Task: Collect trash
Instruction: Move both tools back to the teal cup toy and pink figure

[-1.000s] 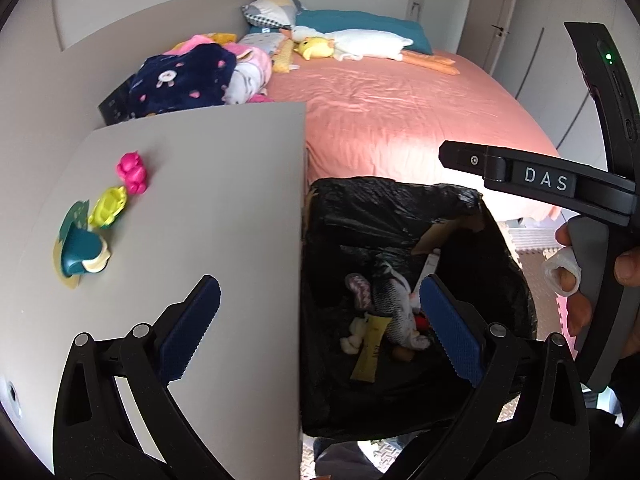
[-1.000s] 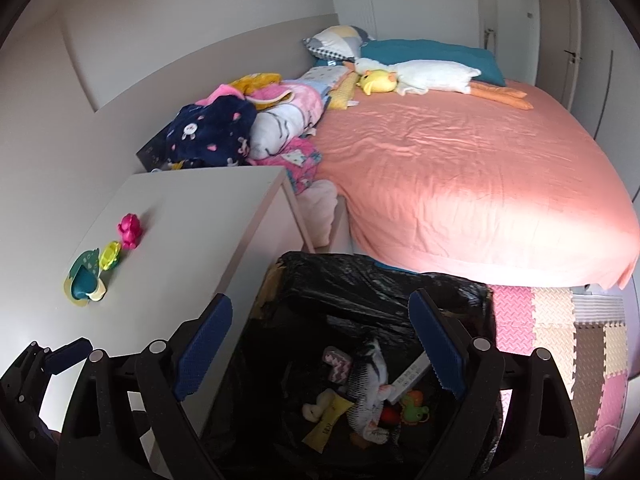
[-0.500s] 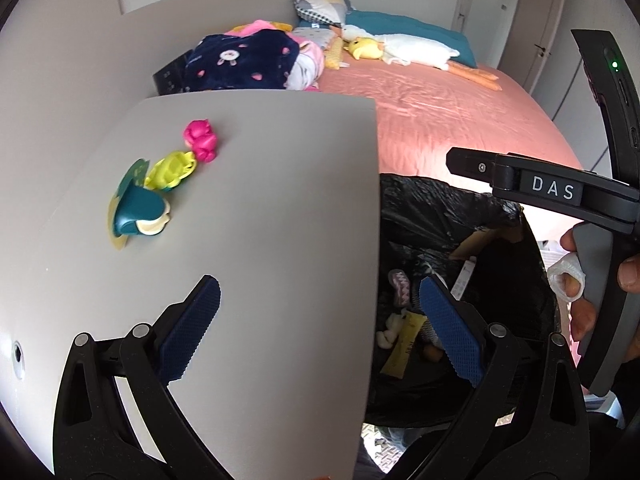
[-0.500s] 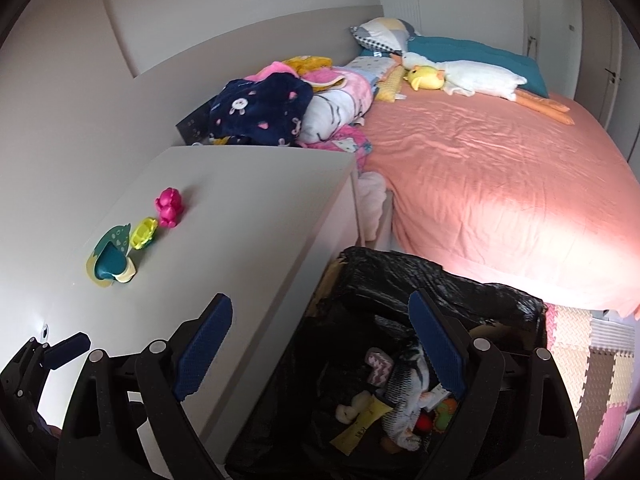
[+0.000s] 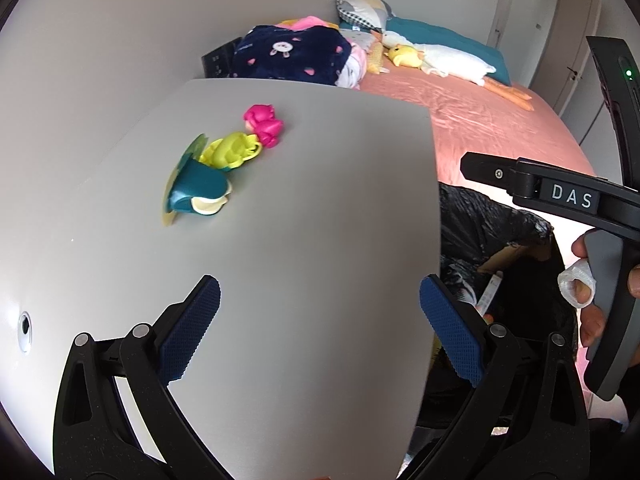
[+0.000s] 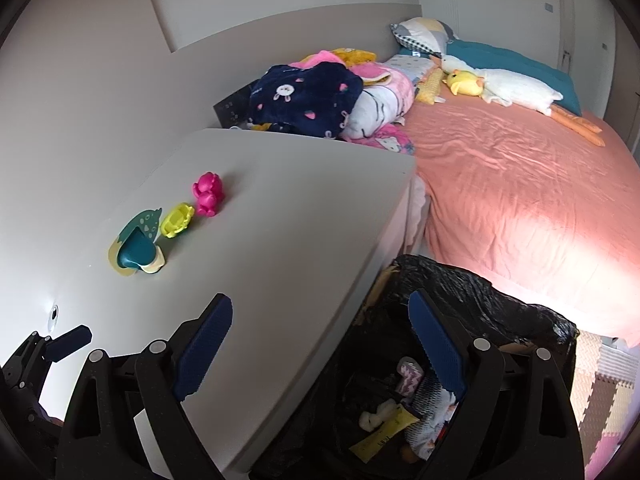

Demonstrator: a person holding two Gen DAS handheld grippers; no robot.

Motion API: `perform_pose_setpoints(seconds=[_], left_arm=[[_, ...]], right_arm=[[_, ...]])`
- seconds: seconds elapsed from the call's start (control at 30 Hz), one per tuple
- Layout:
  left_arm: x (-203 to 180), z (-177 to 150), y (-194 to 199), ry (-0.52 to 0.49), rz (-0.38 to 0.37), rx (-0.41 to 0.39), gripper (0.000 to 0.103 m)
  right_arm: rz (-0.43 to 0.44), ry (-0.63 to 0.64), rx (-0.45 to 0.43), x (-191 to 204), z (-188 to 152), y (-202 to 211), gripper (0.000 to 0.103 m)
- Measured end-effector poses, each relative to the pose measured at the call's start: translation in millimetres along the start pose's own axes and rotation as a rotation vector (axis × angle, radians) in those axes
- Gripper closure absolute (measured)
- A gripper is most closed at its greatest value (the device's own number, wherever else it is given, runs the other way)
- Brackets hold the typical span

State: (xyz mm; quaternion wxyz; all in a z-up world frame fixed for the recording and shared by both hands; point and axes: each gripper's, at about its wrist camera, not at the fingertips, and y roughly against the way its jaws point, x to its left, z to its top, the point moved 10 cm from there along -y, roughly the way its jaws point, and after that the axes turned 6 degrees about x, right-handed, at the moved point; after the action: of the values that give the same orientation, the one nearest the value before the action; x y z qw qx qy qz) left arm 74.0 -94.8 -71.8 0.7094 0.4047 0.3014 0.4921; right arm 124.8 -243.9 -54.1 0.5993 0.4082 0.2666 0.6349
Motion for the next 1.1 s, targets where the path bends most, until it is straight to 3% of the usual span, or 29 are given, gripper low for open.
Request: perform_pose_setpoints(seconds=[0.63,1.1], left_arm=[[65.9,19.5,-22.8,0.083,0.026,-0.026,0.006],[88.0,36.6,-49.1,0.092,0.02,-0.02,0.006]], right_arm=[[0.032,0.056,0.044,46.9,22.3,-43.8,0.013],[0.046,0.089,0.069,71.6,44.5,-78.8,0.013]])
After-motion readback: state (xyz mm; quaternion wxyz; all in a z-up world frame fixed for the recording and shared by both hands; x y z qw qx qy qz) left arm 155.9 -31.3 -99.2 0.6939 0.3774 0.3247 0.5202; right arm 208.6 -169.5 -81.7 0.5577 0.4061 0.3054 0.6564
